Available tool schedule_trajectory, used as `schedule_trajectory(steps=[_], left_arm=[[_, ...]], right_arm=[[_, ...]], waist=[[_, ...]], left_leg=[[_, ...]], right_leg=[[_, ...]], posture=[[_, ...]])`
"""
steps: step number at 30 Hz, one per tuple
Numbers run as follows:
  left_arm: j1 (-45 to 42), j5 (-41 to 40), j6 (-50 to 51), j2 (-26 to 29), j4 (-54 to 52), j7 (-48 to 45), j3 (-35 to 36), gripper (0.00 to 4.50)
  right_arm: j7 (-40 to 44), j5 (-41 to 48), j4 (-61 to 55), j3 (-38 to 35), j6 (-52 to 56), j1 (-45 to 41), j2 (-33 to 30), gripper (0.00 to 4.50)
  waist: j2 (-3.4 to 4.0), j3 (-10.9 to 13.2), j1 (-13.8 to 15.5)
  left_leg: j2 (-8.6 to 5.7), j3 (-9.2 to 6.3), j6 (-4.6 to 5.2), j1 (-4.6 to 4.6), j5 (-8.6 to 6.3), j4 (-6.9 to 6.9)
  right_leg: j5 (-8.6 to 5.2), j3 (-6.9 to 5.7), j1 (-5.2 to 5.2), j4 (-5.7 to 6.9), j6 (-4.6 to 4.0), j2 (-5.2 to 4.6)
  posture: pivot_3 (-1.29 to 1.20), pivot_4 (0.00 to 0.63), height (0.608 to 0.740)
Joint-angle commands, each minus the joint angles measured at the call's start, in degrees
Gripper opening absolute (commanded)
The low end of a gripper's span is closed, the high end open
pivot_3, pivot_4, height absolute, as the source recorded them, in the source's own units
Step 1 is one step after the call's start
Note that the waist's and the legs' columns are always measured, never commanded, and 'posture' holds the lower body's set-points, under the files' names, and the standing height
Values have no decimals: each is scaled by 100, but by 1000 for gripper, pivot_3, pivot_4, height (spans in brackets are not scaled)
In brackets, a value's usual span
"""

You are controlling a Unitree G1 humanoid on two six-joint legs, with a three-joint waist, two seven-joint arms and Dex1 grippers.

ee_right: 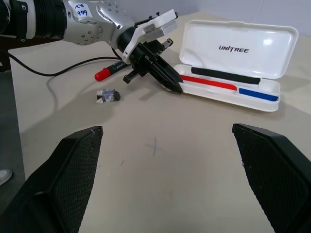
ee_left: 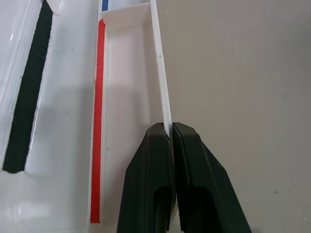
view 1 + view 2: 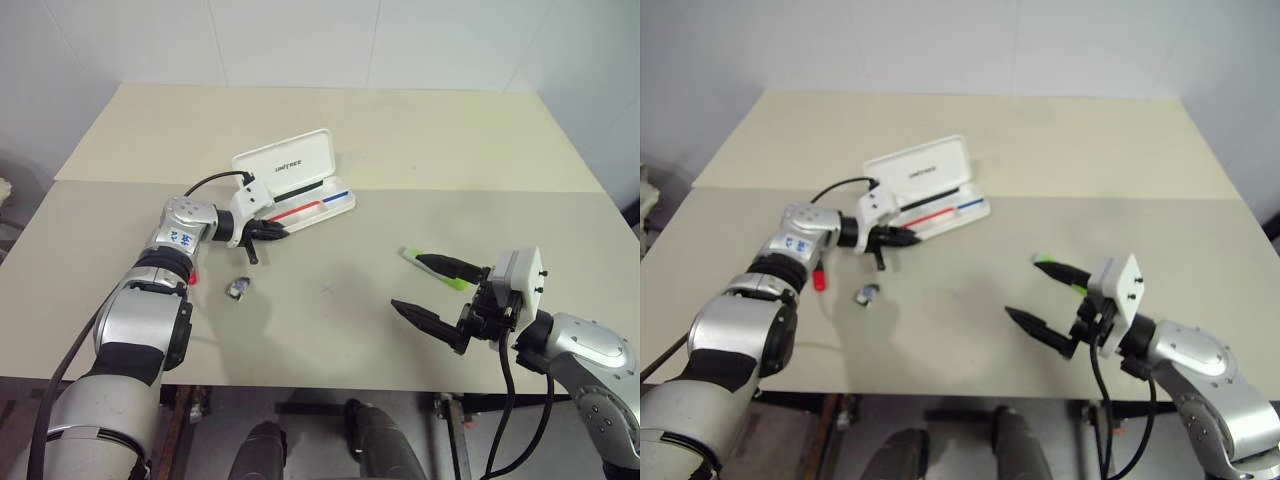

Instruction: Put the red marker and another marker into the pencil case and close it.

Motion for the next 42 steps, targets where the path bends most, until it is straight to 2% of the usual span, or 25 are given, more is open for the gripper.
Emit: schedule_trajectory(steps=[1,8,11,16,23,31,34,38,42], left_arm=[[21,-215,-398,66,-364,-163,164,19],[292,-528,-541,212,-1206,-937,222,19],[694,-761,-379,324,-2130,-1488,148,19],[1545,-1028,14,550,-3937,-1899,12,19],[2433,-1080,557,727,-5586,-1781,-248,19],[2882,-1026,747,786,-6360,-1579,-498,19],[2962,-874,774,826,-6402,-1455,-669,19],[3084,-784,906,858,-6508,-1306,-843,19],[3201,-655,947,852,-6636,-1085,-964,19]], right_arm=[[109,105,42,-135,6,-117,-119,4500],[368,134,332,-98,43,-420,-290,4500],[522,216,414,-167,59,-500,-367,4500],[738,543,440,-459,172,-548,-544,4500],[773,1383,158,-1057,398,-431,-620,4500],[1101,1304,230,-1270,307,-82,-957,4500],[1069,1165,282,-1161,238,-104,-931,4500],[1047,1001,311,-1070,188,-116,-857,4500],[1015,912,314,-1045,169,-115,-824,4500]], waist=[[0,0,0],[0,0,-4],[0,0,-15],[0,0,-2],[1,0,4],[0,0,-6],[0,0,-5],[0,1,-6],[-1,1,-8]], left_leg=[[-1,0,0,-1,0,0],[0,1,0,0,0,0],[0,3,0,1,0,-1],[1,3,0,1,0,0],[2,4,0,3,0,4],[1,15,1,1,0,23],[3,17,3,0,-1,45],[2,30,4,-4,-1,61],[2,60,4,-5,-1,61]], right_leg=[[1,0,0,-1,1,-1],[2,2,-1,1,2,-1],[1,6,-2,3,1,-1],[1,8,-3,8,1,-1],[1,14,-1,9,0,0],[3,22,0,8,4,0],[4,26,5,8,-6,5],[-21,48,6,6,-59,9],[-24,82,7,6,-56,12]], posture=[[0,150,740],[0,150,740],[0,150,740],[0,150,740],[0,150,740],[0,150,740],[0,150,740],[0,150,740],[0,150,740]])
